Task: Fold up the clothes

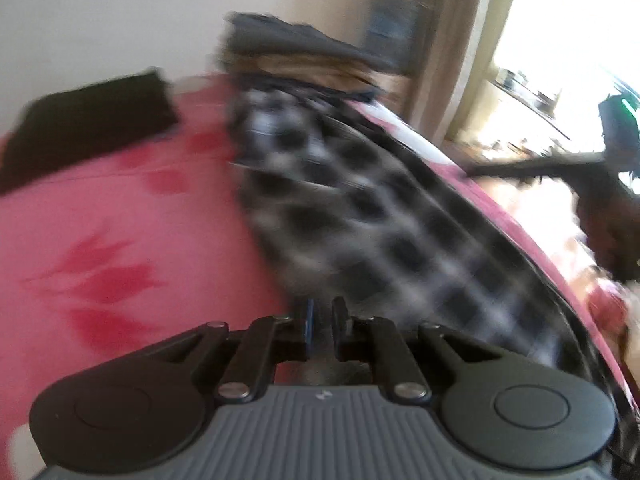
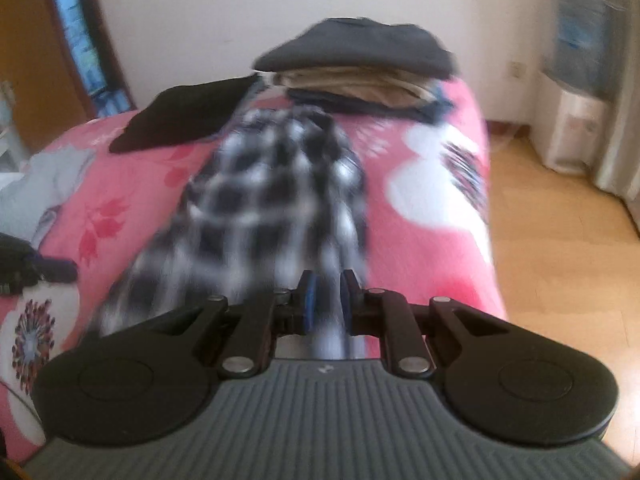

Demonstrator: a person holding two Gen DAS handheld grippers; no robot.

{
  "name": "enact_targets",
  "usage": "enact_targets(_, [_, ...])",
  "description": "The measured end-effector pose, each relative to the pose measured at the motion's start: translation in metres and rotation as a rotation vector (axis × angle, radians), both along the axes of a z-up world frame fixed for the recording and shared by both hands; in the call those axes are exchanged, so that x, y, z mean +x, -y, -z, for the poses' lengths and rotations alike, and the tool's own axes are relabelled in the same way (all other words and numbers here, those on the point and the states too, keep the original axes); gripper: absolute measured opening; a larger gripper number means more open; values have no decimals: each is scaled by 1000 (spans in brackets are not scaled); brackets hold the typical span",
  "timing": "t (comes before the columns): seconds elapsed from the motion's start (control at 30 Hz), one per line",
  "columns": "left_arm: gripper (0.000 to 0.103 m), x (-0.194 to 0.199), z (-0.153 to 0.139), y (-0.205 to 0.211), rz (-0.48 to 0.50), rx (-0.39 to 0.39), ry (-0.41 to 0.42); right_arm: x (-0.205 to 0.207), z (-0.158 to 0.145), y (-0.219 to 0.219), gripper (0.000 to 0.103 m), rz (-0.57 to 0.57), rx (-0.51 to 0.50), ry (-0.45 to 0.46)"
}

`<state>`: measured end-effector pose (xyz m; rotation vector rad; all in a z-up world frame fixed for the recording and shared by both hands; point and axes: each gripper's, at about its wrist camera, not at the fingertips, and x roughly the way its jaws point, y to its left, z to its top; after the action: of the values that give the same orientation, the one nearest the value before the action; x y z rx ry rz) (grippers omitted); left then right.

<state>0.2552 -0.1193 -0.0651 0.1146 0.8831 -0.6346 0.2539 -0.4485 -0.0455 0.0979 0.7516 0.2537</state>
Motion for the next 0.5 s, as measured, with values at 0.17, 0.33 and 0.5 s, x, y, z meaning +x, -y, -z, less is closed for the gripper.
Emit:
enact_targets(0.17, [12, 6, 34, 14, -48, 53, -69, 72, 25, -3, 11, 16, 26, -42])
enact_targets(0.33, [11, 10, 36, 6, -63, 28, -97, 105, 30, 19, 12, 126, 39, -54])
enact_targets(0.5, [11, 10, 36, 3, -83, 19, -115, 122, 11, 1, 12, 40, 65, -4])
